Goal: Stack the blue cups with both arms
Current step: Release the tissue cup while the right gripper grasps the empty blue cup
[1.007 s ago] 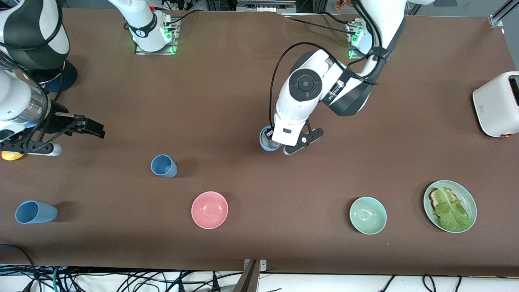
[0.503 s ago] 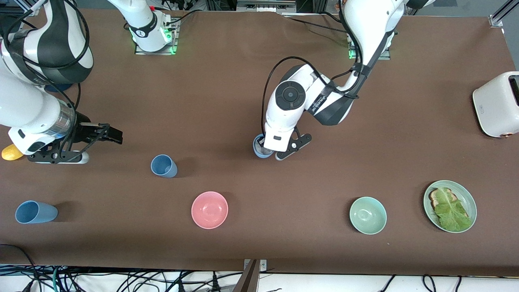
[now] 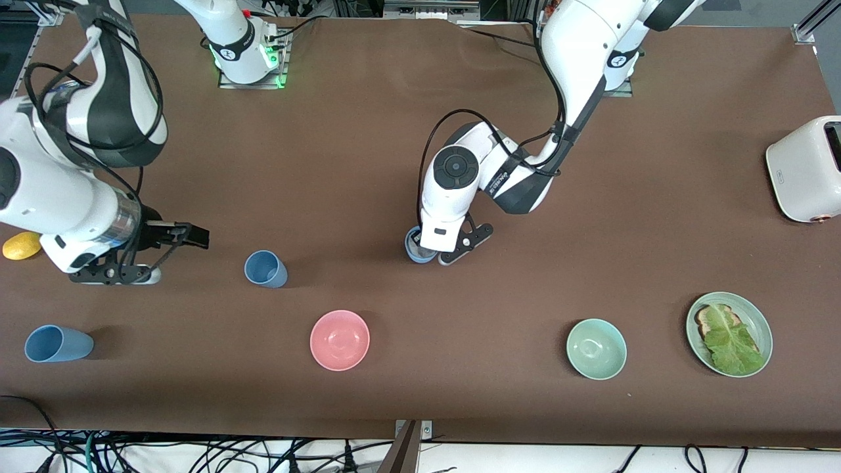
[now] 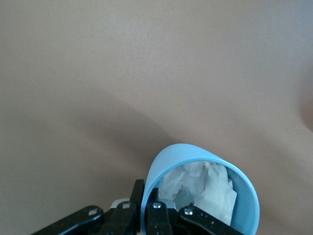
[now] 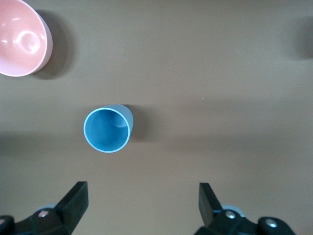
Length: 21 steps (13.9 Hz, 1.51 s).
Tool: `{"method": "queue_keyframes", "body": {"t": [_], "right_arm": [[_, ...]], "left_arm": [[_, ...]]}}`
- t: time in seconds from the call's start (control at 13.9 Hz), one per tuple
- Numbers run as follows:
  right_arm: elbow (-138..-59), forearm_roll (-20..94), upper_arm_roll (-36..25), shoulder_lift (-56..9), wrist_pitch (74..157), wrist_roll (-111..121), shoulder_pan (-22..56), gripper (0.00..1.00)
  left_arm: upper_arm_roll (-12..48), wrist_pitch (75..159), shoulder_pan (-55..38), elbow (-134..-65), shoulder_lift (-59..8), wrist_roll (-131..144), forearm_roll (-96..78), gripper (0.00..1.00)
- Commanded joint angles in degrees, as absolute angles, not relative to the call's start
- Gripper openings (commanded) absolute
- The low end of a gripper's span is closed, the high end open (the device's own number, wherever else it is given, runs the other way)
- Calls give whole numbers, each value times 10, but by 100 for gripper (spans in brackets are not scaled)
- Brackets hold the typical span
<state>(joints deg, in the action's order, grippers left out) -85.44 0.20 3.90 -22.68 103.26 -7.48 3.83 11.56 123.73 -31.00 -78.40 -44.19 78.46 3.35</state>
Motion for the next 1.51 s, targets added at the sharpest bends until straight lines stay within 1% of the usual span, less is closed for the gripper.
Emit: {"method": "queue_keyframes", "body": {"t": [0.0, 0.14, 0.29, 0.43, 0.5, 0.58, 0.65, 0.72, 0.79, 0.93, 1.22, 1.37, 1.44], "right_arm": [[-877, 0, 41, -232, 1067, -66, 41, 100], [-891, 1, 41, -234, 1081, -68, 45, 100], [-899, 0, 41, -242, 1099, -68, 50, 100], [-917, -1, 41, -261, 1142, -66, 51, 100], [-944, -1, 41, -258, 1179, -66, 51, 100], [-977, -1, 41, -256, 1224, -65, 51, 100], [-1001, -1, 41, -256, 1263, -64, 50, 100], [-1015, -1, 41, -257, 1290, -64, 51, 100], [-1026, -1, 41, -258, 1310, -64, 52, 100], [-1041, -1, 41, -262, 1336, -64, 53, 100], [-1050, -2, 41, -268, 1345, -64, 53, 99], [-1065, -2, 41, -270, 1363, -64, 53, 99], [-1075, -2, 41, -270, 1370, -64, 53, 96]], "left_arm": [[113, 1249, -320, -765, -468, 807, 52, 0], [113, 1276, -320, -770, -470, 810, 54, 0], [113, 1277, -323, -770, -477, 816, 54, 0], [113, 1277, -323, -768, -477, 815, 54, 0], [113, 1277, -323, -767, -476, 807, 55, 17], [113, 1277, -321, -767, -475, 802, 57, 31], [113, 1276, -321, -767, -474, 790, 59, 48], [111, 1276, -321, -766, -471, 779, 64, 72], [111, 1275, -321, -766, -469, 776, 65, 100], [110, 1275, -321, -766, -466, 775, 68, 100], [111, 1271, -318, -767, -458, 751, 91, 100], [111, 1267, -316, -768, -444, 746, 91, 100], [112, 1260, -316, -768, -433, 744, 91, 100]]}}
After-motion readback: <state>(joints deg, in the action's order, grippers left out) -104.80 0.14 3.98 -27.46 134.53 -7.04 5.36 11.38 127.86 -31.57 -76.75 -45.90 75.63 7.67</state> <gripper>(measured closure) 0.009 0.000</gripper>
